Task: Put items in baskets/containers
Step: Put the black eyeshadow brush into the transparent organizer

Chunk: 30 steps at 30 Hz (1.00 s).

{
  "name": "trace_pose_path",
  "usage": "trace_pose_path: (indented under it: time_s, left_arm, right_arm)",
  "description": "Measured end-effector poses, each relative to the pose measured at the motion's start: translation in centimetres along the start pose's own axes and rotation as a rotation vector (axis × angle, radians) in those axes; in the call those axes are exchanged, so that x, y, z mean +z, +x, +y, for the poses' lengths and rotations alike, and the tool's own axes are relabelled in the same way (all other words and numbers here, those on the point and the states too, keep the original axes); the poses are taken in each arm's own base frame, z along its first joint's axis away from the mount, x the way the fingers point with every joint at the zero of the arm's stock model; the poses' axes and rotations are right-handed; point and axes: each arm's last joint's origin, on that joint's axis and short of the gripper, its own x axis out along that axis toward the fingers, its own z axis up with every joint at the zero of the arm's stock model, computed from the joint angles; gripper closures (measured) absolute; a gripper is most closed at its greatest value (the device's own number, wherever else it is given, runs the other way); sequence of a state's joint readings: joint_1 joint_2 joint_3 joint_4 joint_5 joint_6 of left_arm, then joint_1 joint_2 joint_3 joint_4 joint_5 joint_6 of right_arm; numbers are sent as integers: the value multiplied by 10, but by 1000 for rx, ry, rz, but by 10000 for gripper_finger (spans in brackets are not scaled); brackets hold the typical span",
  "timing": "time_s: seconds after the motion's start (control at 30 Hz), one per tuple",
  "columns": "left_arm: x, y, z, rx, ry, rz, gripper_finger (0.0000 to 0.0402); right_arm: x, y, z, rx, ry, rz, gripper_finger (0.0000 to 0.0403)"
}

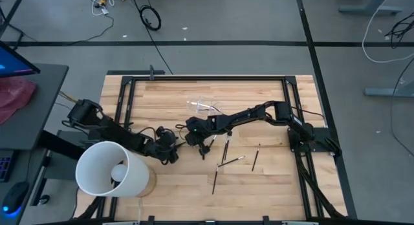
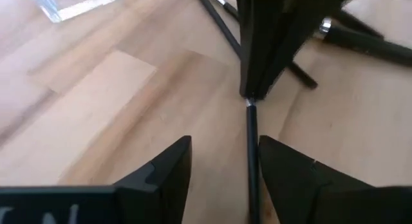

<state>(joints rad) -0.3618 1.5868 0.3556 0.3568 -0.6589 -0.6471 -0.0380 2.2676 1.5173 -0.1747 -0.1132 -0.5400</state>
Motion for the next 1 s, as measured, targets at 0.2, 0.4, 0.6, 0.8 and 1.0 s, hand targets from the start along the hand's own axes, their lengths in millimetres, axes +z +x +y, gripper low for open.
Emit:
trace_pose_path:
  time_s: [0.2, 0.4, 0.6, 0.8, 1.0]
  left_arm:
    - [-9, 7, -1, 44, -22, 0, 201]
    - [-14, 2, -6, 61, 32, -44, 216]
    - [-28, 10, -6, 109, -53, -40, 246]
    - [-37, 8, -11, 130, -66, -82, 272]
    - [-39, 6, -13, 122, -62, -85, 285]
  right_arm:
    - [1, 0, 0, -5, -2, -11, 400]
    - [2, 0, -1, -6, -5, -16, 400]
    - [5, -1, -2, -26, -14, -48, 399]
    - [9, -10, -4, -35, -30, -48, 402]
    - [13, -14, -5, -43, -44, -73, 402]
